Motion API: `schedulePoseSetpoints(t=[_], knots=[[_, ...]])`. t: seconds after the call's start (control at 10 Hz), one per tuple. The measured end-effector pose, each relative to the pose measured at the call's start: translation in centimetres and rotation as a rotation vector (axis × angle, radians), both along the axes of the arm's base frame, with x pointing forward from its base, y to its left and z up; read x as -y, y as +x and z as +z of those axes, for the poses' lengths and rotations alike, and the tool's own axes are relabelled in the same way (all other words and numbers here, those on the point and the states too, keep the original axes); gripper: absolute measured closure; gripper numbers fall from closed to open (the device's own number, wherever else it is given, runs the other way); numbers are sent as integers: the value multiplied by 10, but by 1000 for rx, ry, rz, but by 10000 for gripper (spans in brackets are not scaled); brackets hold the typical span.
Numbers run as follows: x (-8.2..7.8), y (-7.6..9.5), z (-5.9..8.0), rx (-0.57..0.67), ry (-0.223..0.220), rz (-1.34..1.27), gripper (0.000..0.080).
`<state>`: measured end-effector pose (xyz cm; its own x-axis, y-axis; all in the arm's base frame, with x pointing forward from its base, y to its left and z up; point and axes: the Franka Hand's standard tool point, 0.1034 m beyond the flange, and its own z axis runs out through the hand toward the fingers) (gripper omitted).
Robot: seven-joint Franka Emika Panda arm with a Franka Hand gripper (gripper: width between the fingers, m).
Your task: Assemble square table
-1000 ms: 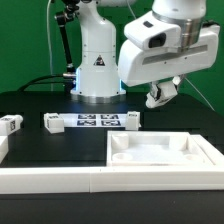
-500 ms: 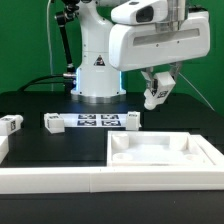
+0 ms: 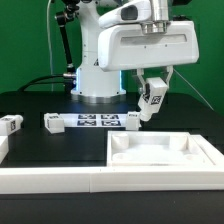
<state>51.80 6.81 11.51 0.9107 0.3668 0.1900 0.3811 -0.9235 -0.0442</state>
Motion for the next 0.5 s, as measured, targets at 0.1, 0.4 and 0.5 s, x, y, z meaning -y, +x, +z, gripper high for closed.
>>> schedulePoseSetpoints(t=[0.1,0.4,0.5], knots=[[-5,16,3,-1,11,-7,509],[-9,44,8,37,18,4,509],[-9,44,6,35,18,3,509]])
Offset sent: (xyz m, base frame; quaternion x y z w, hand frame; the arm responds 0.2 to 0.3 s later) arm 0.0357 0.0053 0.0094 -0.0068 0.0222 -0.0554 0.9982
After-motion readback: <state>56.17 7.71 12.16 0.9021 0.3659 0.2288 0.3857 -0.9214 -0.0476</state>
